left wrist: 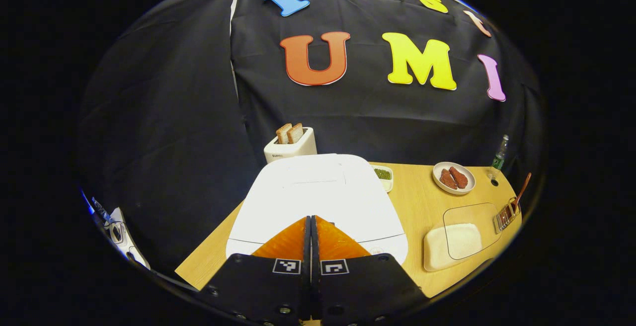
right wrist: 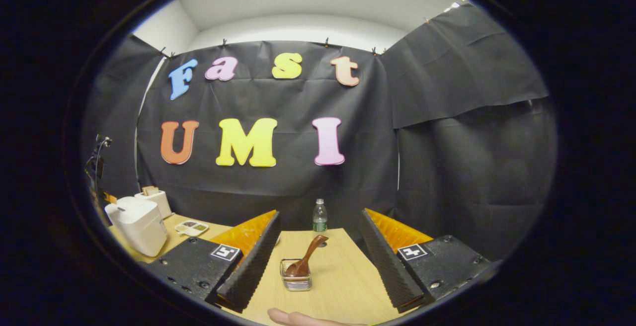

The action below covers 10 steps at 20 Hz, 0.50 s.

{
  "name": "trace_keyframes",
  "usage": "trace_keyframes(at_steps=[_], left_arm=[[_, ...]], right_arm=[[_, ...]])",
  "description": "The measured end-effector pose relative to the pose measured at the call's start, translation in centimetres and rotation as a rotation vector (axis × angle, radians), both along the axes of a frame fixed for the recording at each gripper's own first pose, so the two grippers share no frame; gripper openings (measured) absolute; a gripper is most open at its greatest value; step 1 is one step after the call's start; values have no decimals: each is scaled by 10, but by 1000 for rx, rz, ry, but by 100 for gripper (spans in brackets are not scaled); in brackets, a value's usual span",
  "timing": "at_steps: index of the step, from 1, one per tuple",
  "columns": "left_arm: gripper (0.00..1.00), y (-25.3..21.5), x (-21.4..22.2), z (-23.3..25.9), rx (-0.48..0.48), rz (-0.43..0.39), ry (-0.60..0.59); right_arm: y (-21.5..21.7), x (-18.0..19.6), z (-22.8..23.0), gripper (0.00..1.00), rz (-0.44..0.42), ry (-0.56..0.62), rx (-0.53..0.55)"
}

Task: Close the left gripper, press the button to open the rice cooker; take a wooden spoon from the chopstick holder with the right hand, scoop a spoonful of rice and pour it into the rice cooker, then put the wooden spoon back into the chopstick holder.

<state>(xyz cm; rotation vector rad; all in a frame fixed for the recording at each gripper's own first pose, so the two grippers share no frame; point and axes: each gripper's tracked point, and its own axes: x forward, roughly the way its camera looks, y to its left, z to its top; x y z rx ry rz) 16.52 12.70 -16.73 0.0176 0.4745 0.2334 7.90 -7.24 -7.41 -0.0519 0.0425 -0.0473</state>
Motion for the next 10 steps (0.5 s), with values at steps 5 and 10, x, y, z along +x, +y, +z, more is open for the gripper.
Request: trace_keyframes(at_steps=[5,10], left_arm=[[0,-1,6,-24,-13,13,50],[1,-1,5,-28,-26,30,65]], right_arm=[[-8,1,-13,100,-10,10,3],[-13,1,-20,99,-31,-14,28]])
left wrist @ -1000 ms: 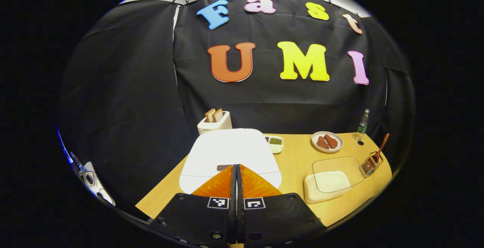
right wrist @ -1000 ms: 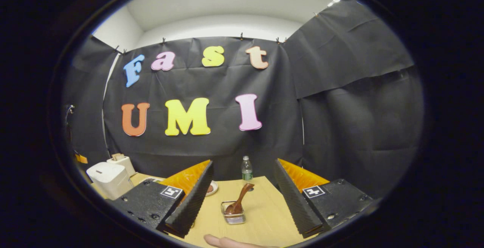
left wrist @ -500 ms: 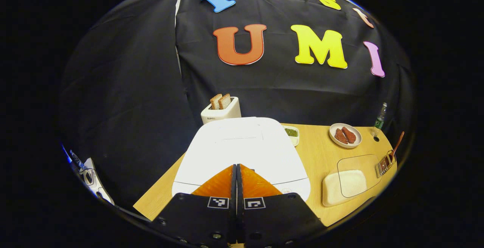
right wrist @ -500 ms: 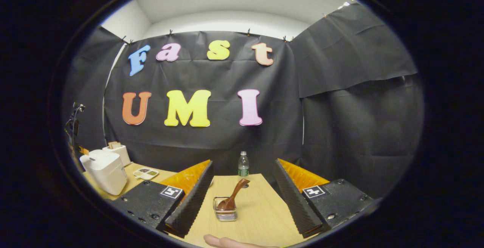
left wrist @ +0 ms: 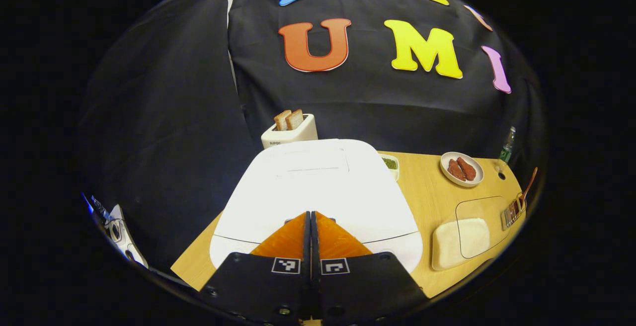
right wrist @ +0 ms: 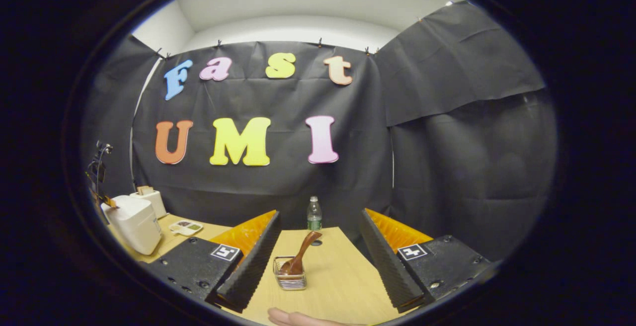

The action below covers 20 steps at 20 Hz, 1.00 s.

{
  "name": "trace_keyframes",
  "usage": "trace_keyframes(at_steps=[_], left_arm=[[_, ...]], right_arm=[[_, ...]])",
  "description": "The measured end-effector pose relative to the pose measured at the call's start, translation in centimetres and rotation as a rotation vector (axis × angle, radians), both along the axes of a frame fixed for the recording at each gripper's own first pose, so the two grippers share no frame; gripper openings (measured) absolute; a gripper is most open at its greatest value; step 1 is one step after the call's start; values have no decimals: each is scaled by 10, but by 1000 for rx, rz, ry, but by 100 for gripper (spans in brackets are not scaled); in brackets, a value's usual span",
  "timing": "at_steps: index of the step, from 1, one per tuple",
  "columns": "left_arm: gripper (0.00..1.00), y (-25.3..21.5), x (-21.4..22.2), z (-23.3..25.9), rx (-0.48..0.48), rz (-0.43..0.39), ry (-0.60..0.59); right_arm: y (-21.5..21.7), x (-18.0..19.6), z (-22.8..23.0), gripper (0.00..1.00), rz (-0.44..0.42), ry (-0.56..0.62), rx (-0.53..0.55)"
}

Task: Close the left gripper, press the button to open the rice cooker; take a wooden spoon from the chopstick holder with the right hand, scoop a spoonful of rice and pour it into the rice cooker, then put the wooden spoon back into the chopstick holder.

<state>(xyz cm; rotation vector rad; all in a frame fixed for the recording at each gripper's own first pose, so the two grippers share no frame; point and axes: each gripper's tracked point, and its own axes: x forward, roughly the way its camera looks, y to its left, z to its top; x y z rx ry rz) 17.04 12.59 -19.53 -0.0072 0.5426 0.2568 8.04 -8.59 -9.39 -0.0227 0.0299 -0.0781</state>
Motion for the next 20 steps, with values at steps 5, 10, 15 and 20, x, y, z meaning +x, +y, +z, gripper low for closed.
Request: trace_keyframes(at_steps=[5,10,15,20], left_arm=[[1,2,1,8,2,-4,-52],[1,4,0,68,51,22,-226],[8,-17,-26,91,37,-23,-247],[76,-56,-63,107,40,-87,-333]], right_arm=[[-9,6,-15,99,-8,41,-5],[-21,14,-31,100,-31,86,-9],[-22,21,-42,100,-23,113,-4],[-21,33,-59,100,-3,150,15]])
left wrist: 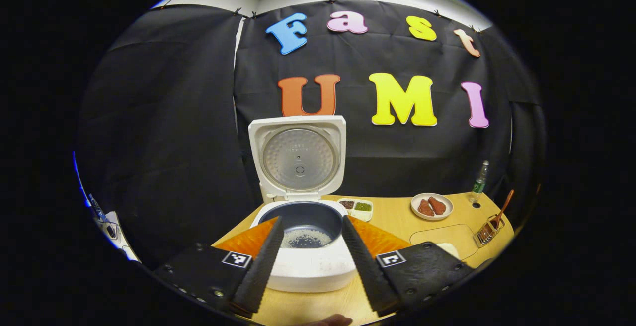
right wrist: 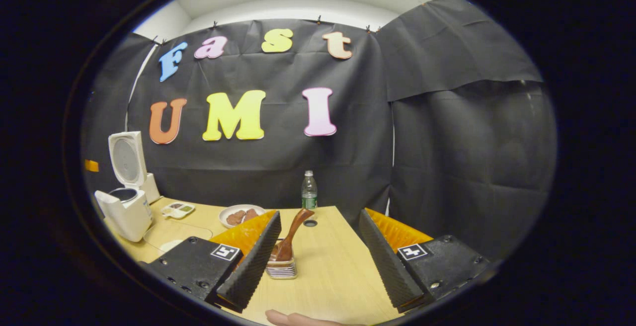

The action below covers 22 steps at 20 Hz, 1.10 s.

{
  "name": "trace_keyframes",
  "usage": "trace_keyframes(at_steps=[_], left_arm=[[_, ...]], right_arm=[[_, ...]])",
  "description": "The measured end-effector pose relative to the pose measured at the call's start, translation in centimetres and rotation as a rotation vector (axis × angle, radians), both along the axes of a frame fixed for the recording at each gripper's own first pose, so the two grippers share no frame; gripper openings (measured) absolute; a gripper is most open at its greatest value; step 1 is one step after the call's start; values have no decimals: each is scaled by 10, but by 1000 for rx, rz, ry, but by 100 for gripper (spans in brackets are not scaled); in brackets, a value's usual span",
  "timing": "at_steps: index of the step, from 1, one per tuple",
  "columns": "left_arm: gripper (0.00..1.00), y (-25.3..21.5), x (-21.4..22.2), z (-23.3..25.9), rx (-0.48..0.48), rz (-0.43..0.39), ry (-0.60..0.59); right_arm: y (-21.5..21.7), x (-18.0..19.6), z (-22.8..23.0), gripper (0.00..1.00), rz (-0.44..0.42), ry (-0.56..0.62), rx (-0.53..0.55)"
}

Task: Close the left gripper, press the button to open the rice cooker; take a wooden spoon from the chopstick holder with the right hand, scoop a spoonful of rice and pour it into the rice cooker, then put the wooden spoon back into the chopstick holder.

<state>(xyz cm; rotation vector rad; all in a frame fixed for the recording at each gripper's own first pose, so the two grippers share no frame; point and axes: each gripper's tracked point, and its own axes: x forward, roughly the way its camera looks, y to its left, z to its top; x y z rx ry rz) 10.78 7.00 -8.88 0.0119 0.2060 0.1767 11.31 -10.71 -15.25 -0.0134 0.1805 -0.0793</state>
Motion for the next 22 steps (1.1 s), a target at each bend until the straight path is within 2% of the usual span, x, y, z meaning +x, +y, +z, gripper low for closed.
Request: trace_keyframes(at_steps=[1,2,5,8,11,16,17,20,22], left_arm=[[88,-7,-9,-1,3,-10,-6],[90,-13,-17,0,7,-15,-22],[95,-27,-40,-2,31,-16,-57],[95,-46,-68,2,21,-35,-116],[95,-69,-94,-2,-11,-89,-143],[95,-84,-134,3,7,-129,-190],[95,-88,-141,5,16,-137,-195],[95,-91,-161,11,28,-146,-212],[95,-94,-171,15,29,-156,-214]], right_arm=[[5,3,-3,99,18,4,23],[13,6,-5,100,47,9,48],[17,19,-24,99,66,49,80],[18,38,-39,99,73,72,99],[22,63,-58,100,84,109,119],[19,108,-87,100,76,158,142],[20,116,-94,96,83,174,150],[30,139,-118,99,130,238,204],[25,153,-132,98,114,276,248]])
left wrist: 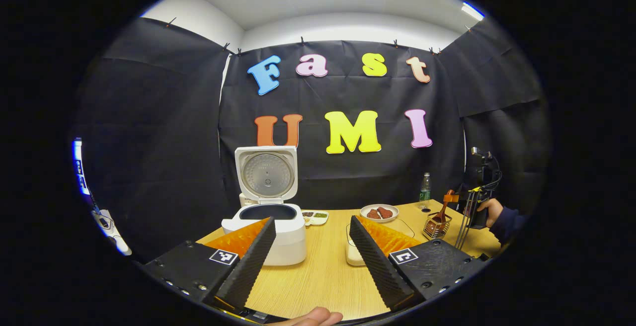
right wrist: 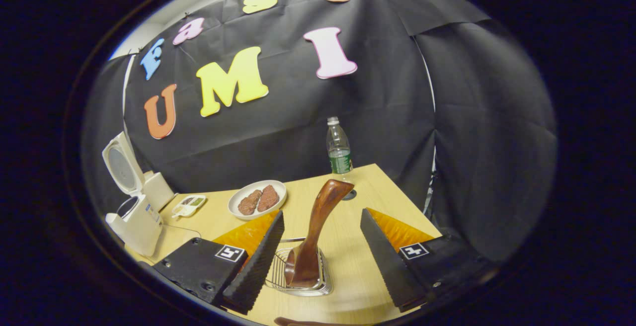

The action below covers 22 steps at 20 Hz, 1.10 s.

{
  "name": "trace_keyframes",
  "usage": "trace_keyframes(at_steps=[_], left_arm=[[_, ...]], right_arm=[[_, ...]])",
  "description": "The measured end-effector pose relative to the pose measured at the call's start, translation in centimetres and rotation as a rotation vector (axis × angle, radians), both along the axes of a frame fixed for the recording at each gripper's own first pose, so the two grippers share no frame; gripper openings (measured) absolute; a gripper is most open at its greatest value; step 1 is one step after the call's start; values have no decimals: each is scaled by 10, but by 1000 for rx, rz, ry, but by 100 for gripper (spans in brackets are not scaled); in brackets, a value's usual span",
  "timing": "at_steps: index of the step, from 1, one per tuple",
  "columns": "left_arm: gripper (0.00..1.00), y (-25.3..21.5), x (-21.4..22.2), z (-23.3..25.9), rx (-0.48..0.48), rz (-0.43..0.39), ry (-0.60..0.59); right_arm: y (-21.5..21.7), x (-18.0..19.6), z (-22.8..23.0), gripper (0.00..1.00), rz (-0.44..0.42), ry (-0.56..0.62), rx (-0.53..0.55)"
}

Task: Close the left gripper, press the button to open the rice cooker; take a wooden spoon from the chopstick holder with the right hand, scoop a spoonful of rice and pour it into the rice cooker, then put the wooden spoon back into the chopstick holder.

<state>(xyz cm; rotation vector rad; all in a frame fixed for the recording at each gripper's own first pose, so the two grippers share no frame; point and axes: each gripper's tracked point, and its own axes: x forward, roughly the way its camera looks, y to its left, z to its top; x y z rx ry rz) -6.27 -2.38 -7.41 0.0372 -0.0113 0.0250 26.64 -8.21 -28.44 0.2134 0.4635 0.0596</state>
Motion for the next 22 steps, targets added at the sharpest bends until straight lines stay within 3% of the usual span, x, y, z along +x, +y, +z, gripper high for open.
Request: trace_keyframes(at_steps=[3,6,7,11,16,22], left_arm=[[95,-2,-10,7,1,-12,-14],[95,0,-10,6,-32,-20,-5],[95,1,-9,5,-44,-23,1],[95,3,-9,-6,-40,-22,16],[95,5,-2,-14,-28,-47,35],[95,25,10,-9,-28,-44,23]], right_arm=[[11,11,-18,90,6,57,123],[21,20,-31,81,9,76,173],[27,21,-31,82,19,72,193],[31,27,-44,18,3,96,203],[28,16,-15,12,-23,46,158],[40,-14,61,9,-44,-167,-77]])
